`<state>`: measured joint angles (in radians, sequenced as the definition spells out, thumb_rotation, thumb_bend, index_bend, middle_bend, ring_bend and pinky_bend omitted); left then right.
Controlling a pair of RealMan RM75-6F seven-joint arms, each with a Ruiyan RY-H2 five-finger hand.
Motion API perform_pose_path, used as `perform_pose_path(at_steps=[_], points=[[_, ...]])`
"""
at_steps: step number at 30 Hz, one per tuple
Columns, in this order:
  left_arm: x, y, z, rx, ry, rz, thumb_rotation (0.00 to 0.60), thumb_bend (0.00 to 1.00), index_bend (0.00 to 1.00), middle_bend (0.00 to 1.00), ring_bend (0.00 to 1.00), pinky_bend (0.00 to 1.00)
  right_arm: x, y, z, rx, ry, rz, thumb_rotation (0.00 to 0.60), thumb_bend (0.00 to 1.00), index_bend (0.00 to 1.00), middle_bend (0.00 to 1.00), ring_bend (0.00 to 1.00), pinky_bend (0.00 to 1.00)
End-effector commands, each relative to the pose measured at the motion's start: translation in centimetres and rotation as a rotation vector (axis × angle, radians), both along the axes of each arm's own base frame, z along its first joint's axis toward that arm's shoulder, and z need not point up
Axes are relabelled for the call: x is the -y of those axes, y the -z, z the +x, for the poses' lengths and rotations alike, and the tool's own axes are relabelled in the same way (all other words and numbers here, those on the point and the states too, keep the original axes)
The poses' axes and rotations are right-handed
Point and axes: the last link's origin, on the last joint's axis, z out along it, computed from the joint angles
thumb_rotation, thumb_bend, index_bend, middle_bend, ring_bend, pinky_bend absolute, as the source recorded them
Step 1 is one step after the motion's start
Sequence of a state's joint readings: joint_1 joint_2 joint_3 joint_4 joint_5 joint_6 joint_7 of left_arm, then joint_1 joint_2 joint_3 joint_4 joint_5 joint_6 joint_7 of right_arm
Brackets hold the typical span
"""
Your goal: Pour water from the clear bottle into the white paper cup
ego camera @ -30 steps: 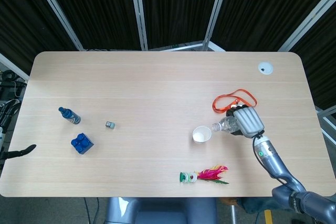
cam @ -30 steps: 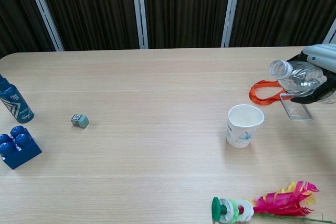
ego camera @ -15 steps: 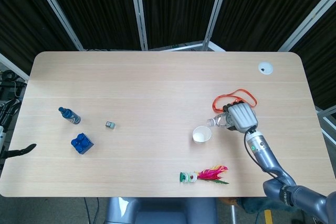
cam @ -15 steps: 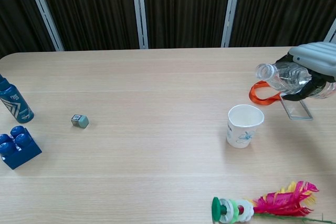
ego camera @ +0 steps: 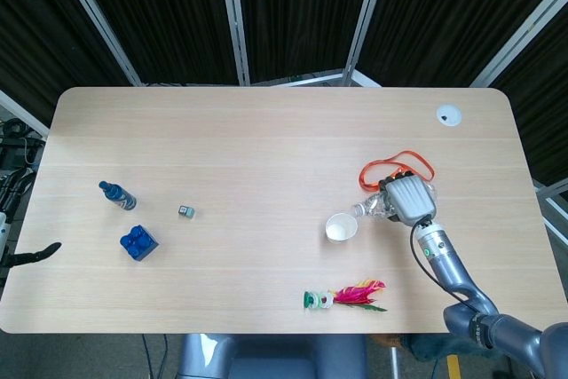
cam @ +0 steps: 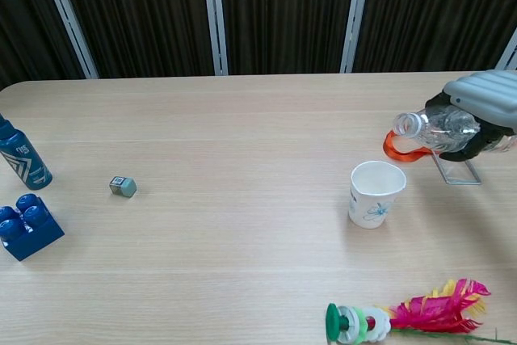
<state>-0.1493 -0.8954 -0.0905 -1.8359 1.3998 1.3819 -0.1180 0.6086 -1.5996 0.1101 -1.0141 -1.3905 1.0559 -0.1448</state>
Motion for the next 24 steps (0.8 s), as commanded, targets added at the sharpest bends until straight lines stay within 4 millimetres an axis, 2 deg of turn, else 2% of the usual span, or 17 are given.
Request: perform_pose_path(at_steps=[1,24], points=[[0.0,-0.03,-0.01,0.0,-0.001,0.002,0.6,0.0,0.0,0.0,0.0,0.0,-0.13,0.18,0.17,-0.016,-0.016,-0.007,0.6,0.25,0.61,0.6,0.54,0.47],[0.03,-0.11,-0.03,0.005,-0.007,-0.003,0.6,0.0,0.0,0.0,0.0,0.0,-0.24,0.31,0.29,-0.114,-0.044,-0.074,0.6,0.25,0.61,0.6,0.55,0.47]])
